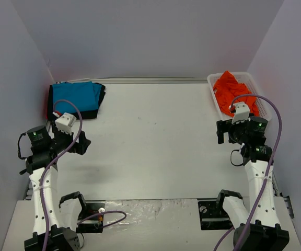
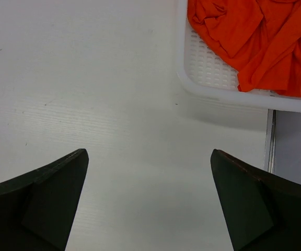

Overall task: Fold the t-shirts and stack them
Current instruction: Grab crumpled tshirt from bin with the right arm, then move the tshirt to the center of the board

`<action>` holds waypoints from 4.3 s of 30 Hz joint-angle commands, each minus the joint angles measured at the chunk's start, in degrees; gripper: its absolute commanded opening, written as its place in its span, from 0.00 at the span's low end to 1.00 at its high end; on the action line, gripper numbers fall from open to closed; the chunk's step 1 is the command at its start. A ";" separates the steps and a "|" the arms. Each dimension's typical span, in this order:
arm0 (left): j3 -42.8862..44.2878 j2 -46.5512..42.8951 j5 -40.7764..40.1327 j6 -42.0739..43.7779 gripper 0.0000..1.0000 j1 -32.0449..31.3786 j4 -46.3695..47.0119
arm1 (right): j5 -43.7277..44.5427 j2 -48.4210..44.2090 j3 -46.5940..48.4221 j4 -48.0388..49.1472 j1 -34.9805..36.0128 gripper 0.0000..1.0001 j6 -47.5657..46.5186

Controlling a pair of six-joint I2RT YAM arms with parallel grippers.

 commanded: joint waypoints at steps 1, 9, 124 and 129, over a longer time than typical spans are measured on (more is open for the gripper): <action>3.68 -1.24 2.16 0.96 0.94 0.51 -0.44 | -1.33 0.05 2.58 -0.34 -0.27 1.00 0.72; 5.00 -1.77 1.55 0.17 0.94 0.51 -0.79 | -4.40 1.97 2.49 -3.23 1.13 1.00 -7.35; 6.05 1.22 1.28 1.93 0.94 3.06 -3.60 | -2.48 35.39 37.58 -15.82 26.37 0.89 -15.19; 6.05 1.13 1.37 2.02 0.94 3.06 -3.69 | 0.86 34.15 32.83 -9.84 22.76 0.89 -14.05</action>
